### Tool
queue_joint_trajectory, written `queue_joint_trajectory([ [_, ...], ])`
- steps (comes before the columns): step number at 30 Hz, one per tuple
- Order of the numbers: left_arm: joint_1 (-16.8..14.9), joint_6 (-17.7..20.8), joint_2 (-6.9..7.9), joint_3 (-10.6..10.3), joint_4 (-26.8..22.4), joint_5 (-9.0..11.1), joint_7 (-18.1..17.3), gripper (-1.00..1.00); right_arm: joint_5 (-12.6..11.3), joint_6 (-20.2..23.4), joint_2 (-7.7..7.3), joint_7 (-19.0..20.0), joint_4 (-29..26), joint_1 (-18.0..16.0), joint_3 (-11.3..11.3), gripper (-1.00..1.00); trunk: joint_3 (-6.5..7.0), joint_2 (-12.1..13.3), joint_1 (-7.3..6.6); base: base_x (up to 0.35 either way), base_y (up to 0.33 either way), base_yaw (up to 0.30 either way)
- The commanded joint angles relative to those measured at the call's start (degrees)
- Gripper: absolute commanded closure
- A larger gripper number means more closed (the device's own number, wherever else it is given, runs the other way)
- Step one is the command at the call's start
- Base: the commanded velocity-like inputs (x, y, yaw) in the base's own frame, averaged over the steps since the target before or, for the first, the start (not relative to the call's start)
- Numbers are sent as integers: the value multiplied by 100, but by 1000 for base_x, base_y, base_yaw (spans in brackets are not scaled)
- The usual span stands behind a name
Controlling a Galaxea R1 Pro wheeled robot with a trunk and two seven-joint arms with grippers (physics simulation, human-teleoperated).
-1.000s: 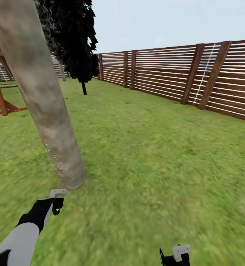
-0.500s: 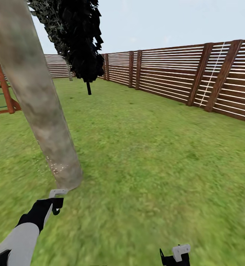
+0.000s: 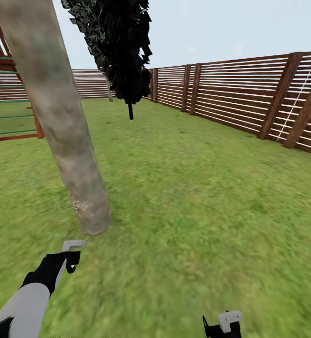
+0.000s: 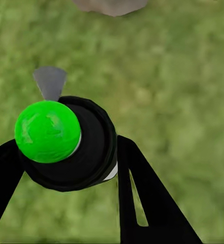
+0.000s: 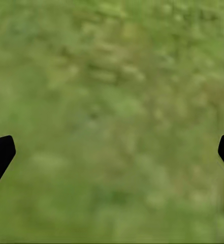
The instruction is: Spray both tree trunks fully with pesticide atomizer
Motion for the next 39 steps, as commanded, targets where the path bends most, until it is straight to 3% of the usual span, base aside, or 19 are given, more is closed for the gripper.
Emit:
queue_joint_trajectory([
  [1, 0, 0, 0, 0, -1, -1, -3, 100, -2, 0, 0, 0, 0, 0, 0, -100, 0, 0, 0, 82, -272, 34],
  [10, 0, 0, 0, 7, -1, 8, 1, 100, 1, 0, 1, 0, 2, 0, 0, -100, 0, 0, 0, 157, -245, 25],
  [30, 0, -9, 0, 0, -1, 8, 2, 100, 5, 0, 8, 0, 8, 0, 0, -100, 0, 0, 0, 196, -216, 274],
  [39, 0, -26, -9, 9, -1, 8, 2, 100, 3, 0, 8, 0, 8, 0, 0, -100, 0, 0, 0, 105, -260, 145],
])
